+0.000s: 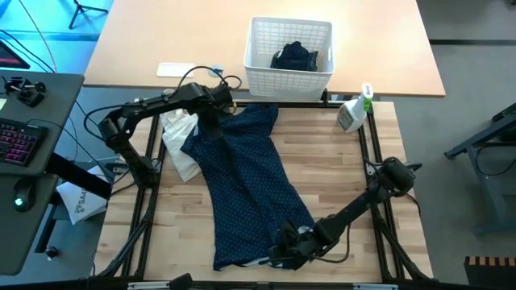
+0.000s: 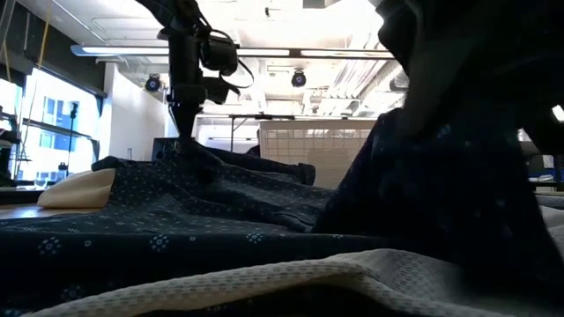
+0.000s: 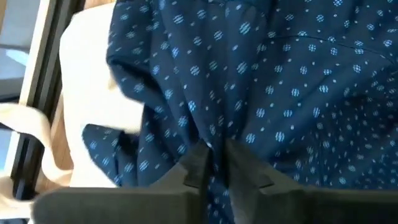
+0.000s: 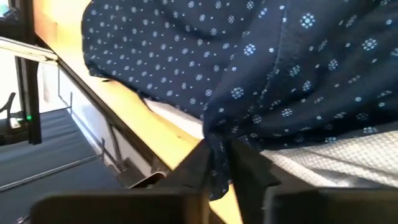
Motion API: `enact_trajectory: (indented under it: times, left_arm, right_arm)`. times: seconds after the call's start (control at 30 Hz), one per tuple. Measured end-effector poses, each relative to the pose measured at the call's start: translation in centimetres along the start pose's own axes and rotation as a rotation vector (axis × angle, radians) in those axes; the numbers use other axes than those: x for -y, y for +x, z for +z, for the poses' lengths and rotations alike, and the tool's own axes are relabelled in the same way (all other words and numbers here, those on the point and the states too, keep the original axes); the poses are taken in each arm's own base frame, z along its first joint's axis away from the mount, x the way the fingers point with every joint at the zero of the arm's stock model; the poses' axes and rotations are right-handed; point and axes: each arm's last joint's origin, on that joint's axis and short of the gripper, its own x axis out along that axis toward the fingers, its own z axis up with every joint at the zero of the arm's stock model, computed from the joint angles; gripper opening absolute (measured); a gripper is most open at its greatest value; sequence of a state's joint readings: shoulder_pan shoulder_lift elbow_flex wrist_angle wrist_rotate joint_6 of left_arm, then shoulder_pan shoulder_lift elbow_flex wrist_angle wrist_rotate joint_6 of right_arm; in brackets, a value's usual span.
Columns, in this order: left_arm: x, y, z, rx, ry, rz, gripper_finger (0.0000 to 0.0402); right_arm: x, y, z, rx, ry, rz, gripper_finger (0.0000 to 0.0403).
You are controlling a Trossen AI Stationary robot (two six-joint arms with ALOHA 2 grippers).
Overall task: Fold Laundry from Bin
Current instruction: Fold the blue polo shirt
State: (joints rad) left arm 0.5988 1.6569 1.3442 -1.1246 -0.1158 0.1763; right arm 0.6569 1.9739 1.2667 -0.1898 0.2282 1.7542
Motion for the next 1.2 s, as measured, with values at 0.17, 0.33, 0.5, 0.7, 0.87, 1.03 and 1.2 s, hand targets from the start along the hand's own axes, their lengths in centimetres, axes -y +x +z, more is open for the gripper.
enact_trajectory:
  times: [0.17, 0.33, 0.5, 0.7, 0.87, 1.03, 1.2]
  left_arm:
    - [-1.5, -2.1, 0.0, -0.008, -0.052, -0.004, 0.0104]
    - [-2.3, -5.7, 2.5, 0.262, -0.064, -0.075, 0.016]
    - [-1.2, -5.7, 6.3, 0.559, 0.026, -0.092, 0.0177]
    - [0.9, -0.6, 9.9, 0.534, 0.052, -0.123, 0.0178]
    - [2.0, 4.6, 11.1, 0.402, 0.096, -0.125, 0.0178]
    - [2.2, 7.9, 11.7, 0.324, 0.101, -0.079, 0.0177]
    - [2.2, 9.7, 11.8, 0.281, 0.14, -0.035, 0.013]
  right_arm:
    - [-0.6, -1.8, -0.8, -0.038, 0.008, 0.029, 0.0137]
    - [-1.4, -5.1, -1.8, -0.017, 0.012, 0.077, 0.0191]
    - [-0.9, -7.7, -1.0, 0.103, 0.019, 0.007, 0.0199]
    - [-1.0, -8.9, 0.6, 0.135, 0.024, -0.022, 0.0199]
    - [-1.2, -8.9, 0.9, 0.132, 0.037, -0.011, 0.0199]
    - [-1.3, -8.9, 0.8, 0.12, 0.039, -0.008, 0.0199]
    - [-1.3, -8.9, 0.8, 0.115, 0.037, -0.007, 0.0199]
